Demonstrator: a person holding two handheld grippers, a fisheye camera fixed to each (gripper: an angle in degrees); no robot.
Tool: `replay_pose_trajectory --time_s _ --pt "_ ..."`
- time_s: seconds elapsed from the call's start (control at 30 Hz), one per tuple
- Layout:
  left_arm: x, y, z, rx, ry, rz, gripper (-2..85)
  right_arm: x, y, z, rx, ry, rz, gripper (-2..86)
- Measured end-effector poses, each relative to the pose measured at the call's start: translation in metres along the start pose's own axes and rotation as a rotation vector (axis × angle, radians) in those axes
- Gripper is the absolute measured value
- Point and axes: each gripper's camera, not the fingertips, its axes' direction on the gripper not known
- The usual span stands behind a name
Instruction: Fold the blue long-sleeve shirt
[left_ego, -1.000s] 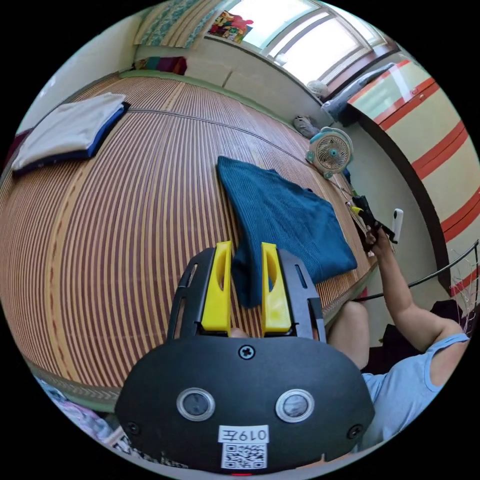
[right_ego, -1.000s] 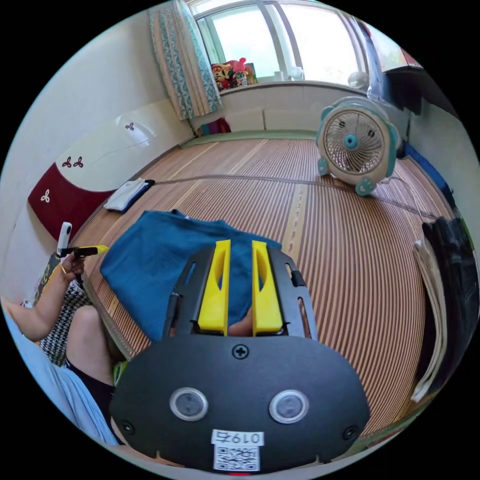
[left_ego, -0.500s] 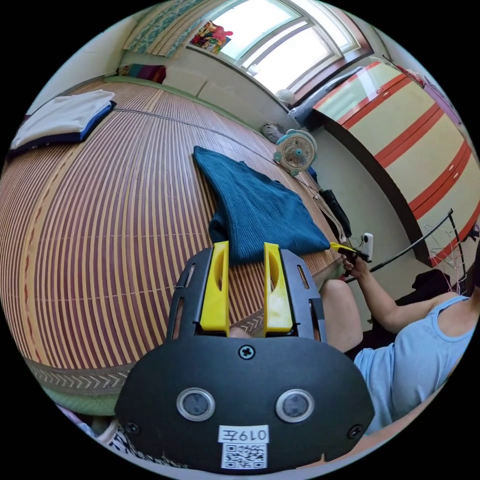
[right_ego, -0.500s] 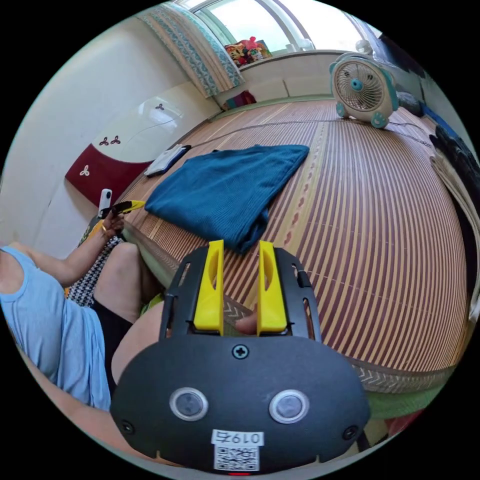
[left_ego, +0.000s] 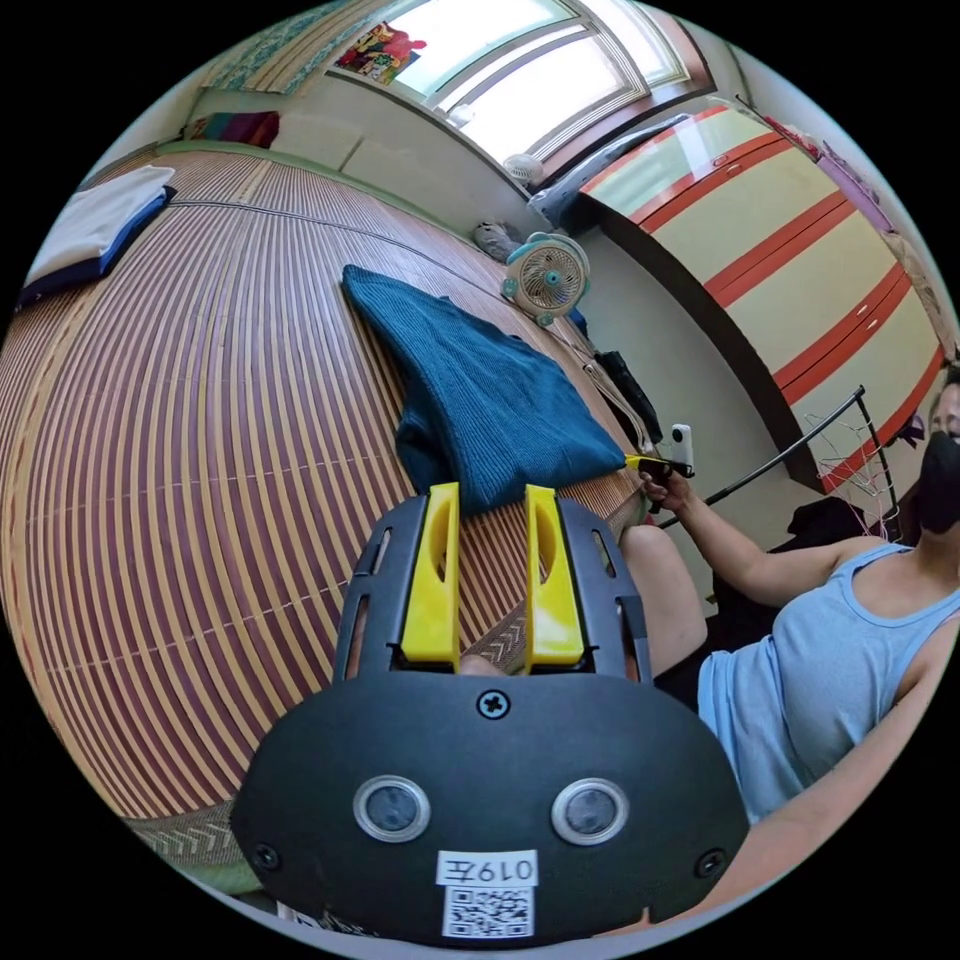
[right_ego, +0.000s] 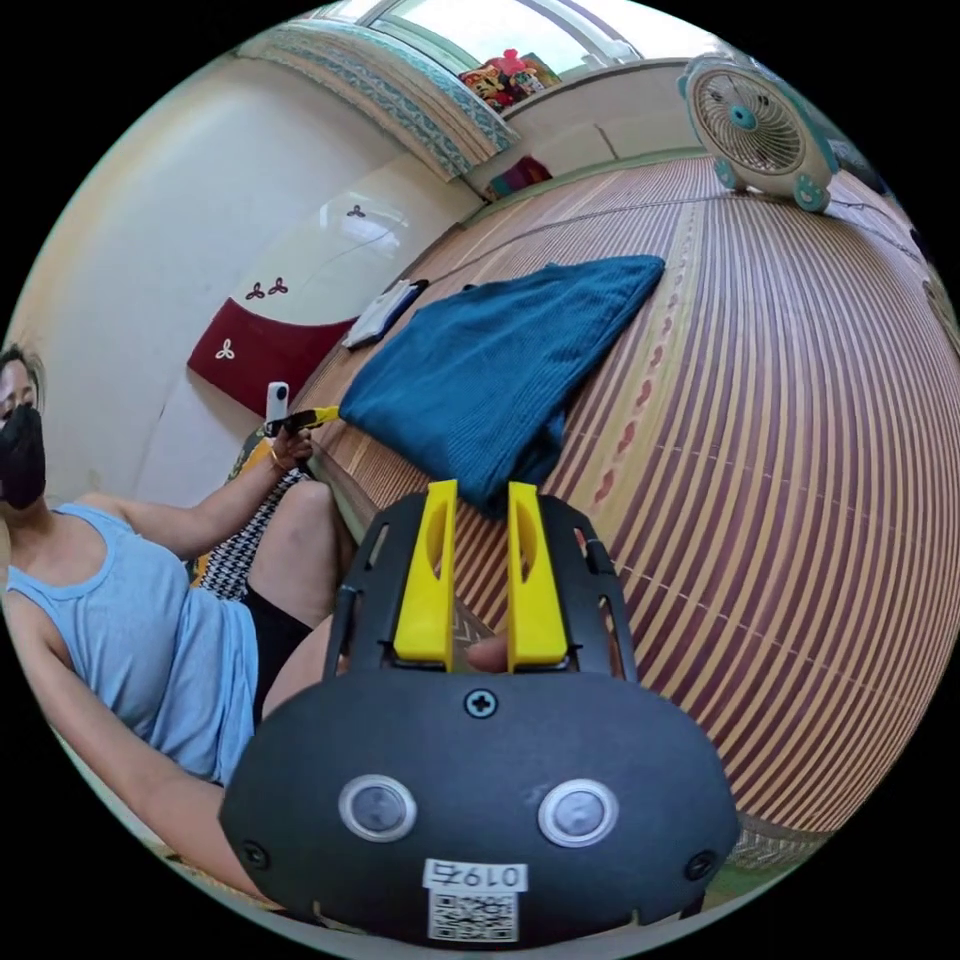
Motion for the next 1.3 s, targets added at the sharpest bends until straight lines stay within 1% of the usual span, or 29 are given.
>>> replay_pose_trajectory --time_s 0.1,0.17,0.4,0.47,0.63,0.77,0.83,0.93,1.07,1.17,1.3 --pt "-0.003 0.005 0.0 -0.01 0.021 0.018 8.7 0.009 -0.002 -0.008 0.022 -0.09 0.016 7.6" --pt "-0.005 0.008 0.001 -0.03 0.034 0.039 8.7 0.01 -0.005 -0.005 -0.035 -0.077 0.012 6.9" --pt "-0.007 0.009 -0.001 -0.102 -0.01 0.126 8.5 0.004 -0.016 -0.011 -0.079 -0.081 -0.007 6.5" --pt "-0.009 0.008 0.0 -0.112 0.012 0.147 8.1 0.0 -0.019 -0.01 -0.088 -0.075 -0.007 6.3" --pt "-0.014 0.006 0.01 -0.144 0.028 0.153 7.3 -0.005 -0.023 -0.002 -0.089 -0.079 0.005 6.0" --pt "-0.016 0.003 0.02 -0.165 0.041 0.155 5.1 -0.014 -0.028 0.006 -0.099 -0.079 0.001 5.4" --pt "-0.017 0.001 0.022 -0.177 0.021 0.146 3.9 -0.016 -0.03 0.008 -0.102 -0.084 0.001 4.3" --pt "-0.021 -0.003 0.021 -0.183 0.049 0.146 2.8 -0.017 -0.034 0.007 -0.108 -0.102 0.001 1.5" --pt "-0.023 -0.011 0.024 -0.244 0.056 0.154 2.1 -0.019 -0.042 0.011 -0.134 -0.124 0.001 -0.5" --pt "-0.025 -0.016 0.027 -0.297 0.075 0.153 1.8 -0.025 -0.05 0.017 -0.179 -0.124 -0.014 -0.8" --pt "-0.027 -0.018 0.026 -0.334 0.079 0.142 1.6 -0.028 -0.055 0.015 -0.186 -0.13 -0.006 -0.8"
